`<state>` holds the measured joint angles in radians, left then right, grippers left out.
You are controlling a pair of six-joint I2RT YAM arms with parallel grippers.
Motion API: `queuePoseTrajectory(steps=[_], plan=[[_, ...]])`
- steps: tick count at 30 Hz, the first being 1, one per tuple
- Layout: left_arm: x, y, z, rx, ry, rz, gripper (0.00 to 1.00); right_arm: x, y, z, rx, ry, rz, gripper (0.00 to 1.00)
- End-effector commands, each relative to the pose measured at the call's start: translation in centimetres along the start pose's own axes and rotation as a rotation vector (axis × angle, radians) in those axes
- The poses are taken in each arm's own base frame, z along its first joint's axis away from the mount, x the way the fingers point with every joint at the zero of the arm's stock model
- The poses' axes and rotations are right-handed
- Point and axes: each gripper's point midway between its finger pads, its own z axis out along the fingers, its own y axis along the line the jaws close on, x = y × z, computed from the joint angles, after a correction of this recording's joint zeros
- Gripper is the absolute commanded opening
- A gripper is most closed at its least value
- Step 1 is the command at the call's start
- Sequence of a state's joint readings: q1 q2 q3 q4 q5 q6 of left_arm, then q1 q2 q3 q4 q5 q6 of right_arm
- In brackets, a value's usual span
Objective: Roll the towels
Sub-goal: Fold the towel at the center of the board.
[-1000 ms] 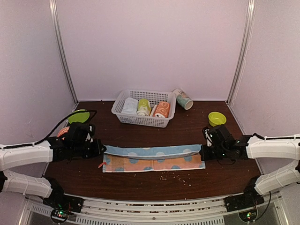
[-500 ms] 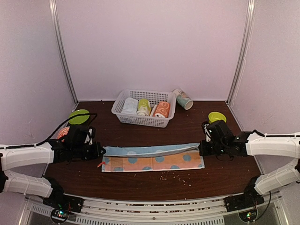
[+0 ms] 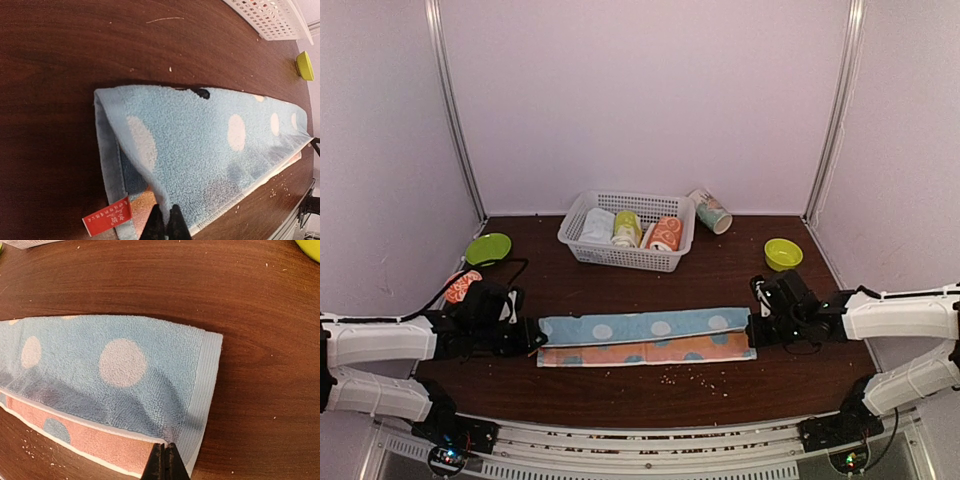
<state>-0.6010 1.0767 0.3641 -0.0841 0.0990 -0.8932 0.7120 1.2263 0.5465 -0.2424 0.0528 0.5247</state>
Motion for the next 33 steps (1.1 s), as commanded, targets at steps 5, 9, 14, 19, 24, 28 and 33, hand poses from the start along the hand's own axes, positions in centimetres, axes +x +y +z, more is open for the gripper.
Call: queuePoseTrajectory(steps=[5,9,14,19,24,28,33], plan=[[0.3,-1.3,-0.1,0.075,0.002,-0.007,0.00,0.8,-0.5,-0.3,0.004,0.009,0.007,0.00],[0.4,-1.3,-0.3,0.070,0.002,-0.006,0.00,0.9,-0.4,-0.5,-0.003,0.009,0.007,0.00],[0.5,-1.1,-0.4,0.067,-0.001,-0.010,0.00,1.1,-0.2,-0.9,-0.018,0.012,0.006,0.00],[0.6,-1.0,-0.4,0.063,0.004,-0.009,0.00,1.9,0.0,-1.1,-0.030,0.040,-0.009,0.00],[1.0,-0.7,-0.3,0.056,0.016,-0.011,0.00,3.2,-0.3,-1.1,-0.023,0.087,-0.020,0.00],[1.2,-0.5,-0.4,0.048,0.016,-0.012,0.00,3.9,-0.3,-1.5,-0.029,0.111,-0.029,0.00],[1.4,-0.3,0.0,0.043,0.027,-0.012,0.00,4.6,-0.3,-1.6,-0.031,0.140,-0.042,0.00]])
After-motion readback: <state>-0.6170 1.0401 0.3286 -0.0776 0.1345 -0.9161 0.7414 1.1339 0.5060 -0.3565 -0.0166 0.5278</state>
